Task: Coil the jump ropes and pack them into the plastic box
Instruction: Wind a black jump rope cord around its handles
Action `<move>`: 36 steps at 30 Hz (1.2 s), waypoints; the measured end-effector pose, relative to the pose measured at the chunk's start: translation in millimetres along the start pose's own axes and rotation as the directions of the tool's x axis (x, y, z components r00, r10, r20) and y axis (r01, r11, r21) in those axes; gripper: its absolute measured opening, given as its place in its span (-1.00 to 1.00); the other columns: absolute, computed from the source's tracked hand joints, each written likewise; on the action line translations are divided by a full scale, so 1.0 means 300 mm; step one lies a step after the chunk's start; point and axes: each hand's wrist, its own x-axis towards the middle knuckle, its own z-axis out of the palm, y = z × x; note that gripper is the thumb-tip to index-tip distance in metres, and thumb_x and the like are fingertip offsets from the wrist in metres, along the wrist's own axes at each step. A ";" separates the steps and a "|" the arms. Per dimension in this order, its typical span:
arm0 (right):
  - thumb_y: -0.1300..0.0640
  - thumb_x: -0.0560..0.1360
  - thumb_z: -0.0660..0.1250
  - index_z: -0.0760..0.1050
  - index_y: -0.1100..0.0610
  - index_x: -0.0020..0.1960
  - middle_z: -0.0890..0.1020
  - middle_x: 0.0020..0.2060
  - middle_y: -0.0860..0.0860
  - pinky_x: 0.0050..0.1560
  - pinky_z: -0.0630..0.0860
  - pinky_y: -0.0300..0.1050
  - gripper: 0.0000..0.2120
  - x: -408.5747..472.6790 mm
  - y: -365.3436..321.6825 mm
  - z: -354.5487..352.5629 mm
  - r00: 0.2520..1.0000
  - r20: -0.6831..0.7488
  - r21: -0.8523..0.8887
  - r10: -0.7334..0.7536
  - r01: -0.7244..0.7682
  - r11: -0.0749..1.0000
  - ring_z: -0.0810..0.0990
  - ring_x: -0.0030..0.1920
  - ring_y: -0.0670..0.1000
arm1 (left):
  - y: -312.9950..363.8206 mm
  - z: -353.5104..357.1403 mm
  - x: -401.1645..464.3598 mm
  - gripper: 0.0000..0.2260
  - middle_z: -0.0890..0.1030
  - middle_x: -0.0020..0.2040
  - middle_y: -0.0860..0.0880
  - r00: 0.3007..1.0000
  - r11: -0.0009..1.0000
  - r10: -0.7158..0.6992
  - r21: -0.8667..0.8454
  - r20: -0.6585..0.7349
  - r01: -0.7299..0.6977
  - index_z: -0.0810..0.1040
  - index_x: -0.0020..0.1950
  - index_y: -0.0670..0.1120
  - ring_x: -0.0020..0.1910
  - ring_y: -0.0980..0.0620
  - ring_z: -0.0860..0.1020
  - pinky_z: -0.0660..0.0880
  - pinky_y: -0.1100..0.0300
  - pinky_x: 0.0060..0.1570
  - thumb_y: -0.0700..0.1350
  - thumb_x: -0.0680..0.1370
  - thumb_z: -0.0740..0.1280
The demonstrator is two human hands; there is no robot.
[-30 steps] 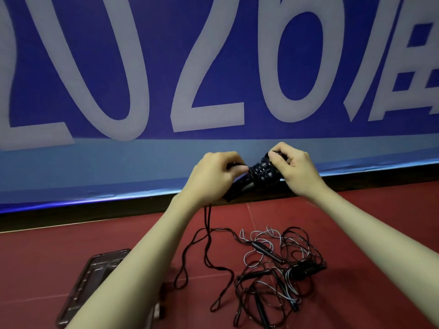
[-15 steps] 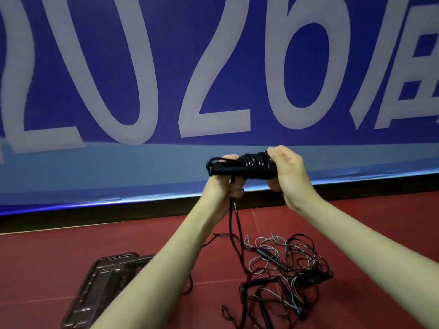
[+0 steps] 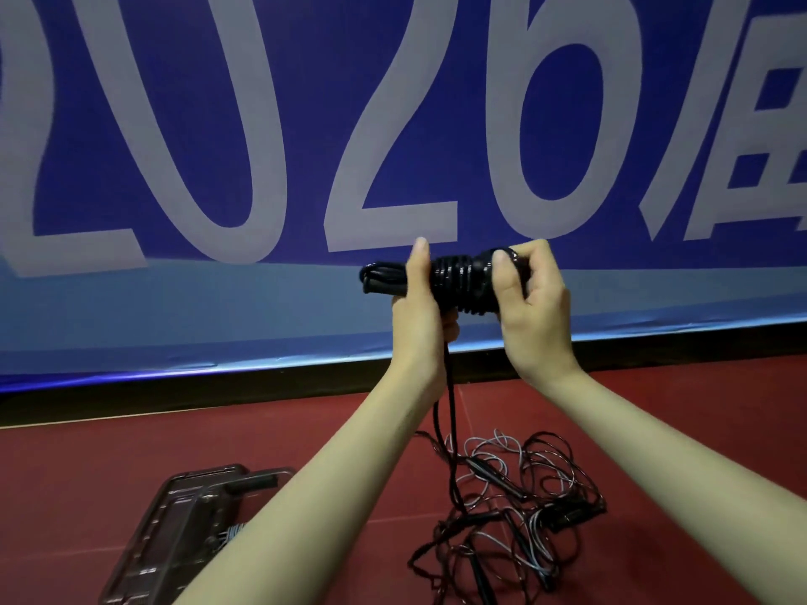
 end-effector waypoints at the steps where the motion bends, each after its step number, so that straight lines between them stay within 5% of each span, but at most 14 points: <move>1: 0.05 0.58 0.26 0.34 0.08 -0.16 0.46 -0.38 -0.10 -0.34 0.40 -0.20 -0.81 0.001 -0.006 0.002 1.000 0.019 0.016 -0.012 0.011 1.000 0.42 -0.36 -0.16 | -0.001 0.000 0.001 -0.62 0.34 -0.37 0.02 0.999 0.998 -0.042 -0.047 -0.026 0.041 0.40 -0.21 -0.03 -0.49 0.12 0.24 0.17 0.26 -0.51 0.26 0.54 0.20; 7: -0.02 0.65 0.13 0.21 0.06 -0.27 0.34 -0.45 -0.15 -0.36 0.27 -0.28 -0.65 0.007 -0.003 0.004 0.987 0.055 0.031 0.149 -0.151 0.988 0.28 -0.42 -0.17 | 0.001 -0.012 -0.005 -0.70 0.28 -0.41 0.05 0.999 0.999 0.047 -0.010 -0.027 -0.047 0.32 -0.27 0.00 -0.52 0.13 0.20 0.17 0.28 -0.52 0.11 0.55 0.30; 10: 0.04 0.68 0.04 0.18 0.06 -0.26 0.29 -0.43 -0.05 -0.37 0.23 -0.10 -0.66 -0.007 -0.002 0.006 0.992 0.048 -0.044 0.119 -0.117 0.992 0.24 -0.42 -0.12 | 0.000 0.001 -0.019 -0.69 0.30 -0.41 0.07 0.987 0.987 0.161 -0.005 -0.025 -0.161 0.29 -0.31 0.01 -0.49 0.13 0.23 0.21 0.31 -0.51 0.02 0.58 0.29; 15: 0.08 0.66 0.03 0.17 0.03 -0.25 0.28 -0.45 -0.10 -0.43 0.20 -0.11 -0.71 -0.036 0.007 0.017 0.998 0.038 -0.071 0.046 -0.043 0.997 0.25 -0.46 -0.13 | -0.026 0.017 -0.040 -0.78 0.45 -0.28 0.01 0.994 0.991 0.099 -0.079 -0.055 -0.103 0.39 -0.19 0.00 -0.30 0.07 0.42 0.35 0.19 -0.29 0.09 0.55 0.31; 22: 0.10 0.63 0.09 0.22 0.16 -0.17 0.29 -0.48 -0.14 -0.45 0.19 -0.25 -0.77 -0.040 0.009 0.006 0.997 0.029 -0.090 -0.065 0.067 0.994 0.31 -0.48 -0.16 | 0.007 0.023 -0.045 -0.76 0.38 -0.37 0.03 0.998 0.998 -0.018 -0.053 0.053 0.021 0.37 -0.18 -0.05 -0.53 0.15 0.29 0.21 0.32 -0.55 0.07 0.57 0.27; 28: 0.12 0.68 0.08 0.21 0.04 -0.25 0.32 -0.43 -0.04 -0.43 0.25 -0.14 -0.69 0.001 0.032 -0.007 0.993 0.060 -0.048 0.097 -0.094 0.994 0.27 -0.43 -0.13 | 0.049 -0.004 -0.024 -0.65 0.32 -0.46 0.09 0.998 0.963 -0.010 0.271 0.063 -0.007 0.34 -0.28 -0.01 -0.53 0.14 0.26 0.20 0.26 -0.49 0.21 0.56 0.20; 31: 0.12 0.68 0.08 0.20 0.05 -0.27 0.29 -0.43 -0.03 -0.42 0.21 -0.14 -0.67 0.019 0.031 -0.006 0.994 0.033 -0.042 0.102 -0.101 0.994 0.24 -0.41 -0.10 | 0.071 -0.029 -0.002 -0.60 0.38 -0.45 0.08 0.998 0.985 0.030 0.169 0.049 -0.038 0.42 -0.24 -0.04 -0.50 0.11 0.26 0.16 0.24 -0.48 0.25 0.57 0.13; 36: 0.11 0.66 0.14 0.20 0.05 -0.27 0.29 -0.43 -0.06 -0.40 0.25 -0.22 -0.68 -0.001 0.026 0.002 0.990 0.078 -0.010 0.116 -0.115 0.993 0.27 -0.43 -0.15 | 0.075 -0.059 0.012 -0.65 0.39 -0.58 0.05 0.986 0.979 0.164 0.132 -0.038 -0.158 0.34 -0.31 -0.08 -0.61 0.09 0.24 0.13 0.31 -0.56 0.04 0.63 0.15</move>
